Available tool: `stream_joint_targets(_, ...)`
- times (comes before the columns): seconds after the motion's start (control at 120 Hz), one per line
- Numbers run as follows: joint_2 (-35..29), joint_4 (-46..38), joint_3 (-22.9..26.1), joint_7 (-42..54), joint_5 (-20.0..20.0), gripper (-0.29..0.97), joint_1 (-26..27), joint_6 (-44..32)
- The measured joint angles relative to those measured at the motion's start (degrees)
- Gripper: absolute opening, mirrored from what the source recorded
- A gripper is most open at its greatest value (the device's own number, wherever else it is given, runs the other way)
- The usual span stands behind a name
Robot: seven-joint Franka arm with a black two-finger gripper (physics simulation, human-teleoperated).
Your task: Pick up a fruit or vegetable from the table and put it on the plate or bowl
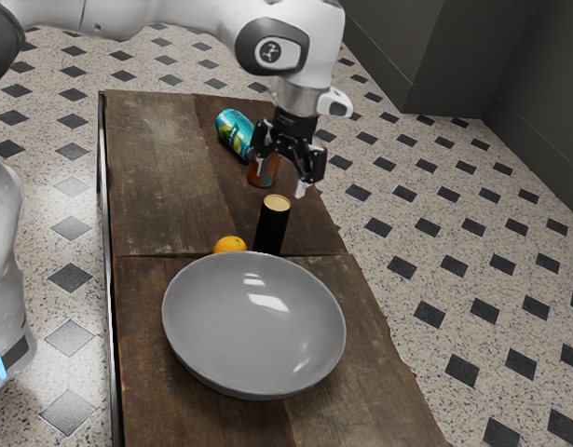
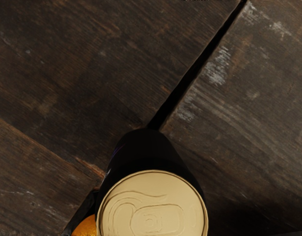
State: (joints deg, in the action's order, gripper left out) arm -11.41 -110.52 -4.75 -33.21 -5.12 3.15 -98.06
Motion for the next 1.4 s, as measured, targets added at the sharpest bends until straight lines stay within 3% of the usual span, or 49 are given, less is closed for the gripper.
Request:
stream_joint_targets(0.475, -3.5, -3.1, 7.6, -15.9, -0.2, 0.68, 0.2, -1.8)
stream_joint_targets(0.75, -7.6, -12.6, 6.1, -22.1, 1.5, 0.68, 0.0, -8.2)
stream_joint_targets(0.958, -10.1, -17.5, 4.5, -26.2, 5.7, 0.68, 0.2, -15.2)
stream_joint_targets(1.117, -10.1, -18.8, 4.8, -28.9, 8.8, 0.68, 0.8, -15.9)
stream_joint_targets(1.4, -8.0, -21.2, 5.7, -32.3, 9.7, 0.68, 0.9, -16.8)
